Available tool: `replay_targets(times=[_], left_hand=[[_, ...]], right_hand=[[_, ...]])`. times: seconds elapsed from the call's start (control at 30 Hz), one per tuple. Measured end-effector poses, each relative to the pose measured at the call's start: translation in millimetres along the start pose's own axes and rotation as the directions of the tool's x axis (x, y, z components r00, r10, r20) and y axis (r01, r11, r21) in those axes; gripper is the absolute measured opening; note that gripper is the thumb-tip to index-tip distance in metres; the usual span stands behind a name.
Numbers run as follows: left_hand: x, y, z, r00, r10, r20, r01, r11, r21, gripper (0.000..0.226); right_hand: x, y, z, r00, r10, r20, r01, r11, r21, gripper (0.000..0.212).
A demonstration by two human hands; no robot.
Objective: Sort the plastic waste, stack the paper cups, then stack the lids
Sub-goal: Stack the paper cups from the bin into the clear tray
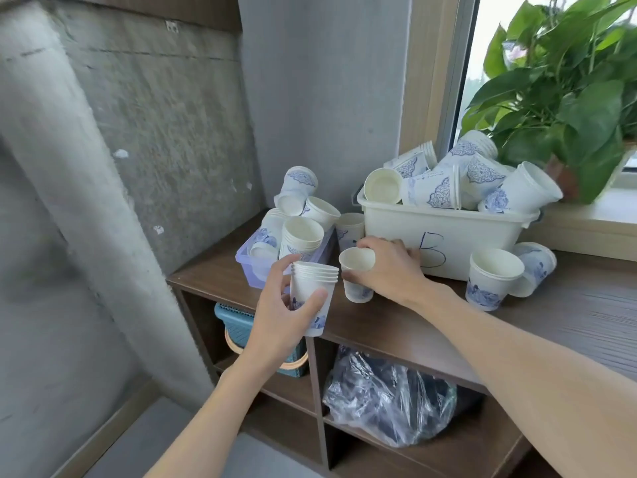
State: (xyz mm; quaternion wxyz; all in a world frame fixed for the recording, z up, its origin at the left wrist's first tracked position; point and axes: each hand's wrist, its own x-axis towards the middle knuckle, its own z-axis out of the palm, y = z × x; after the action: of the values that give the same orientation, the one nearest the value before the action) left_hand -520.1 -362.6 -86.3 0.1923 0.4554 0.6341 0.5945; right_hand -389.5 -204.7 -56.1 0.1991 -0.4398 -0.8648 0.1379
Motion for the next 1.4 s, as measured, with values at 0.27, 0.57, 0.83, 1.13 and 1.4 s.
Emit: replay_targets(times=[0.27, 0.57, 0.83, 1.13, 1.4], left_hand=[[23.2, -11.1, 19.7, 0.999, 0.001, 0.047, -0.001, 1.0, -0.002, 0.06], [19.9, 31.0, 35.2, 0.983, 0.072, 0.169, -0.072, 0.997, -0.009, 0.077], [-13.0, 57.3, 31.5, 0.979, 0.121, 0.166, -0.116, 0.992, -0.043, 0.069], [-4.1, 61.2, 31.6, 0.972, 0.158, 0.172, -0.146, 0.986, -0.077, 0.077], [33.2, 2.8, 53.7, 0.982, 0.092, 0.168, -0.085, 0.995, -0.049, 0.065]], right_hand=[[14.0, 5.0, -39.4, 0.992, 0.003, -0.123, 0.055, 0.887, 0.459, 0.062], [-21.4, -12.5, -99.8, 0.991, -0.022, -0.129, 0.095, 0.803, 0.589, 0.065], [-68.4, -38.6, -116.9, 0.996, -0.065, -0.067, 0.092, 0.817, 0.569, 0.061], [-71.9, -41.1, -121.6, 0.982, -0.104, 0.155, -0.008, 0.808, 0.589, 0.066], [-22.0, 0.1, -65.9, 0.986, 0.168, 0.003, -0.145, 0.844, 0.517, 0.038]])
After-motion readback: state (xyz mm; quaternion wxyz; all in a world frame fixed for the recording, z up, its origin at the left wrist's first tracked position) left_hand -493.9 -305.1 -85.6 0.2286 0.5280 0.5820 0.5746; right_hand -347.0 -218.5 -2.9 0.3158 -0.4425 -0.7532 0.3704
